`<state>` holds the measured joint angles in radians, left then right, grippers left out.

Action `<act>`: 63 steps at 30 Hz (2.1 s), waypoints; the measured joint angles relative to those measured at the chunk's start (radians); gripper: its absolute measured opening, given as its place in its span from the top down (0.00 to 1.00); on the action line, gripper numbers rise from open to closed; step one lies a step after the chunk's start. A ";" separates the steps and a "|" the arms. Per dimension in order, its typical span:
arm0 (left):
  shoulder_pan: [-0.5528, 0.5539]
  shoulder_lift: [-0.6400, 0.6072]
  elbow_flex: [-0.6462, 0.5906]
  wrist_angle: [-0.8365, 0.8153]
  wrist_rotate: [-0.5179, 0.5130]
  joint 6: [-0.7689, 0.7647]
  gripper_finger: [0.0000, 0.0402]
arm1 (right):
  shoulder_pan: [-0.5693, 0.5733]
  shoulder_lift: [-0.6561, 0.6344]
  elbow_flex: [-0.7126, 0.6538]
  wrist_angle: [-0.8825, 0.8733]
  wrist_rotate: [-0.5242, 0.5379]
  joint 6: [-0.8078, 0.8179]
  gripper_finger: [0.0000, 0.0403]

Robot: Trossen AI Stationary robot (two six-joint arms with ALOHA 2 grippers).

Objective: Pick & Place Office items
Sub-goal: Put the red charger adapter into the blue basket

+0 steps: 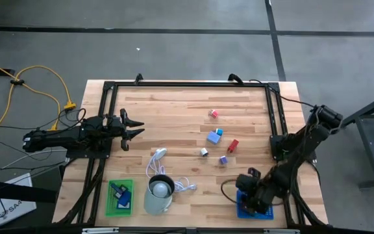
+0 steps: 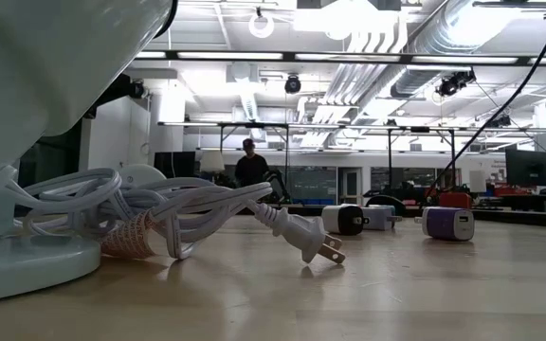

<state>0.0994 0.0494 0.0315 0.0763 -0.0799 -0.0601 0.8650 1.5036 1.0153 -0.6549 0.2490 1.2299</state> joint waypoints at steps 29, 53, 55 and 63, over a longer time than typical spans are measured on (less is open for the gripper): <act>0.000 0.000 0.000 0.000 0.000 0.000 0.70 | -0.510 -0.083 0.000 -0.018 -0.246 -1.304 0.61; 0.000 0.000 0.000 0.000 0.000 0.000 0.70 | -0.698 -0.083 -0.001 -0.179 -0.249 -1.569 0.62; 0.000 0.000 0.000 0.000 0.000 0.000 0.70 | -0.697 -0.083 -0.001 -0.184 -0.241 -1.552 0.61; 0.000 0.000 0.000 0.000 0.000 0.000 0.70 | -0.734 -0.083 -0.001 -0.273 -0.250 -1.549 0.61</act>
<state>0.0995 0.0494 0.0315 0.0762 -0.0799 -0.0600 0.1314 1.4208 1.0142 -0.9278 -0.0015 -0.3190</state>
